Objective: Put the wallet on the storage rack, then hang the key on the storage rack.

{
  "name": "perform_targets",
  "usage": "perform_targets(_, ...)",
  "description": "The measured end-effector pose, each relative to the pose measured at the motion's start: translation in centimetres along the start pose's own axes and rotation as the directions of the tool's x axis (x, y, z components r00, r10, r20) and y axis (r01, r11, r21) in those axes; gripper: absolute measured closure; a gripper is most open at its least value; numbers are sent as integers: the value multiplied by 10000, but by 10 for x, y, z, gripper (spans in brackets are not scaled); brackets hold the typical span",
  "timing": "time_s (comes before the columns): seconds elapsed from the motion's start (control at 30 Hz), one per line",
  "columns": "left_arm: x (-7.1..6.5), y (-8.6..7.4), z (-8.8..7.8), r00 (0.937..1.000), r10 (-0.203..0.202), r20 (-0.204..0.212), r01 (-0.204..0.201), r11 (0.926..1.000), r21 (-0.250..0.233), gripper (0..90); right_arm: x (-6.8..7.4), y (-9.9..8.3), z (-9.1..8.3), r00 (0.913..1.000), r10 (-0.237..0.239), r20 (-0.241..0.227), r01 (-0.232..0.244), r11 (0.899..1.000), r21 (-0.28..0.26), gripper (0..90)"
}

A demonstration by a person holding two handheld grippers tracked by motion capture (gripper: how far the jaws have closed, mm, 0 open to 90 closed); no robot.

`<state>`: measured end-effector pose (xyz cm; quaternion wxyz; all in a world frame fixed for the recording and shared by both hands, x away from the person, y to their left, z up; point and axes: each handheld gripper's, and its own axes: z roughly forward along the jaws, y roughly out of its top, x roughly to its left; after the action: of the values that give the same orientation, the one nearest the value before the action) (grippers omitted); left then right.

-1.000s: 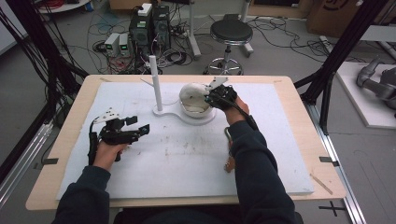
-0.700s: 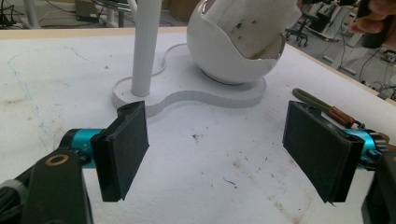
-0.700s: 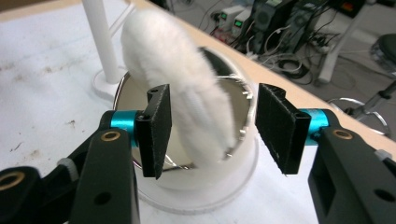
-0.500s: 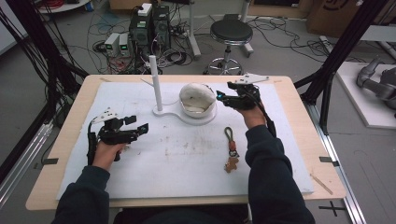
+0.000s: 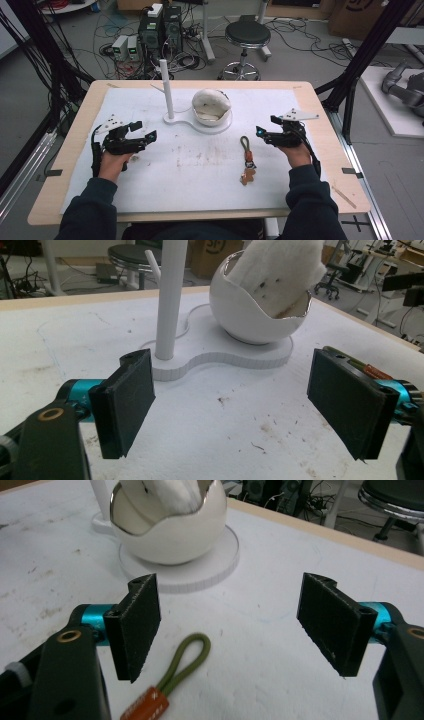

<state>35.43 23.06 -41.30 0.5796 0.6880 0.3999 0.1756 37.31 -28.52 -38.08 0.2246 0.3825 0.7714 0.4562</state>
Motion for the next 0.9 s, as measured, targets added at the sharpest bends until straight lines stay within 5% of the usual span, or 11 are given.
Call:
perform_targets(0.2, 0, 0, -1, 10000, -18, -55, 19, 10000, 71, 195, 2, -10, -8, 9990, -210, 393, 218, 9996, -186, 266)
perform_targets(0.6, 0, -2, 1, 10000, -29, 6, 29, 9998, 192, 197, -2, -16, -6, 9995, -81, 304, 76, 9998, 161, 272)
perform_targets(0.9, -3, -2, 1, 10000, 80, -56, -78, 9994, 347, 199, -2, -22, -6, 9993, -383, 50, 380, 9979, 529, 423)
